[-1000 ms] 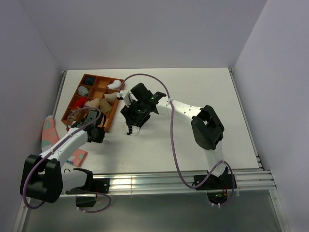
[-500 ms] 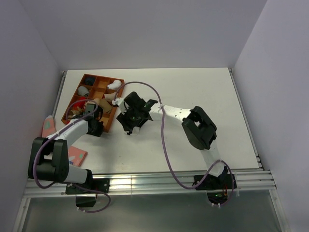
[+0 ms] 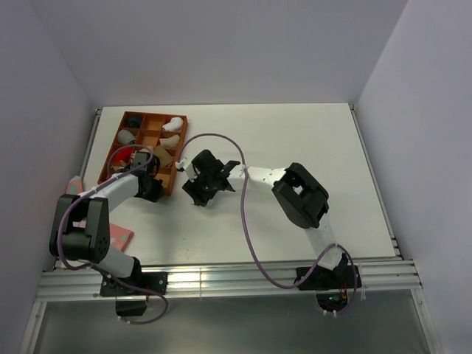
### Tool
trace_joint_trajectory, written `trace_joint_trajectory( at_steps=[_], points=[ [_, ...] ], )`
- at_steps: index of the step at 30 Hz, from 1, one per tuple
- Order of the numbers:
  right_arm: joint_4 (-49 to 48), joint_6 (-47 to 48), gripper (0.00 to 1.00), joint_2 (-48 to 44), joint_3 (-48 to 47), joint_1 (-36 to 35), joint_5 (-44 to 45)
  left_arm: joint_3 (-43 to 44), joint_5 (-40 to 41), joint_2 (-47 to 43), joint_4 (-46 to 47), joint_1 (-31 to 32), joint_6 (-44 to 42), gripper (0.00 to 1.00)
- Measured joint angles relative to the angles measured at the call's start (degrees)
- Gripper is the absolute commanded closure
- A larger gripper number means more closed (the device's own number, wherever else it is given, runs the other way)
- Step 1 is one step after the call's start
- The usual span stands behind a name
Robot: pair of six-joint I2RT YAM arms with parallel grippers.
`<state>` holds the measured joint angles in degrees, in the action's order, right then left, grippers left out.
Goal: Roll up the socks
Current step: Adjust the storage box at the center of the board, then roll the sock at the center of the board.
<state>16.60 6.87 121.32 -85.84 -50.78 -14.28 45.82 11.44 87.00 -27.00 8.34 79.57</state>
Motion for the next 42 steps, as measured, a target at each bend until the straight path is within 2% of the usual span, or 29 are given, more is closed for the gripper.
trace_joint_trajectory(
  at_steps=[9, 21, 42],
  points=[
    [-3.69, -0.52, 0.38, -1.44, 3.06, -2.34, 4.87, 0.55, -1.51, 1.09, 1.64, 0.0, -1.38, 0.99],
    [-5.51, -1.22, 0.32, -4.76, 6.4, -3.98, 9.4, 0.55, -3.45, 0.98, 4.09, 0.7, -2.93, 0.98],
    [-5.73, -0.9, 0.43, -4.55, 6.27, -7.19, 9.97, 0.2, -4.13, -5.27, 3.52, 1.14, -4.07, 0.96]
  ],
)
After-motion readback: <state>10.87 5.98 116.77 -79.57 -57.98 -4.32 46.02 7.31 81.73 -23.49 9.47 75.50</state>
